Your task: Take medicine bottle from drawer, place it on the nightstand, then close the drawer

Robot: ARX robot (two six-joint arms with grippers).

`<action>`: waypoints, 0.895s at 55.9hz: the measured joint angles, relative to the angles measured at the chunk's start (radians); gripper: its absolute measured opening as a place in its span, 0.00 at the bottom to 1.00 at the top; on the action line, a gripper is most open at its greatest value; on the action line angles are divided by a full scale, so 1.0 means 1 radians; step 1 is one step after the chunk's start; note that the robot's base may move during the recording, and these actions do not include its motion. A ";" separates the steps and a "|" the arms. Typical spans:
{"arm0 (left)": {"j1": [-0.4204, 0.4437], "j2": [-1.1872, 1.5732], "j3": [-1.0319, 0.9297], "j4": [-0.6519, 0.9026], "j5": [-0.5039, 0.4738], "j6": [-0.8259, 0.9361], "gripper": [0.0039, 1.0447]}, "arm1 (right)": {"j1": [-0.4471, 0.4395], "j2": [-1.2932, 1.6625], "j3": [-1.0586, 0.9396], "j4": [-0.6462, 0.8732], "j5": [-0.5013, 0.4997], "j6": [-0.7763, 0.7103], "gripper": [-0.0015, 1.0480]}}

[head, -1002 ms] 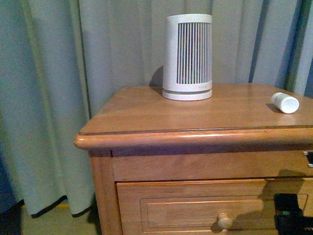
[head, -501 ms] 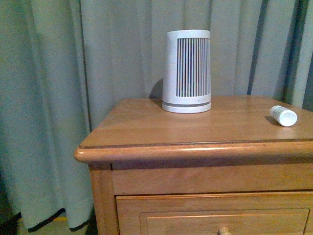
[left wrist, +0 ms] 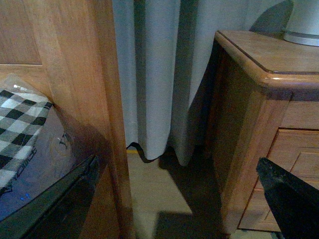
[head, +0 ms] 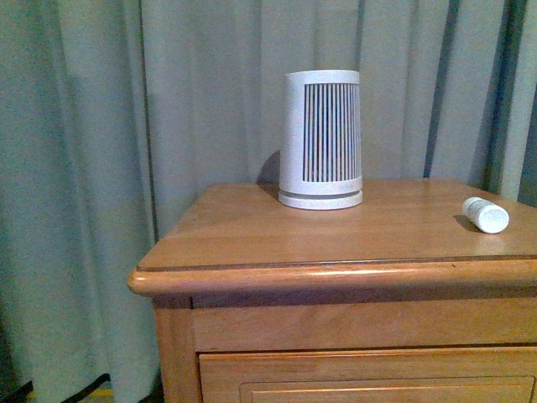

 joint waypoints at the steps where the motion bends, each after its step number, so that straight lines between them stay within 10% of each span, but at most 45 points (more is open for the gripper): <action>1: 0.000 0.000 0.000 0.000 0.000 0.000 0.94 | 0.002 -0.002 -0.001 0.000 -0.017 0.000 0.77; 28: 0.000 0.000 0.000 0.000 0.001 0.000 0.94 | 0.006 -0.058 -0.056 0.004 -0.029 0.000 0.03; 42: 0.000 0.000 0.000 0.000 0.001 0.000 0.94 | 0.006 -0.058 -0.056 0.004 -0.029 0.000 0.03; 50: 0.000 0.000 0.000 0.000 0.001 0.000 0.94 | 0.006 -0.059 -0.056 0.004 -0.029 0.000 0.23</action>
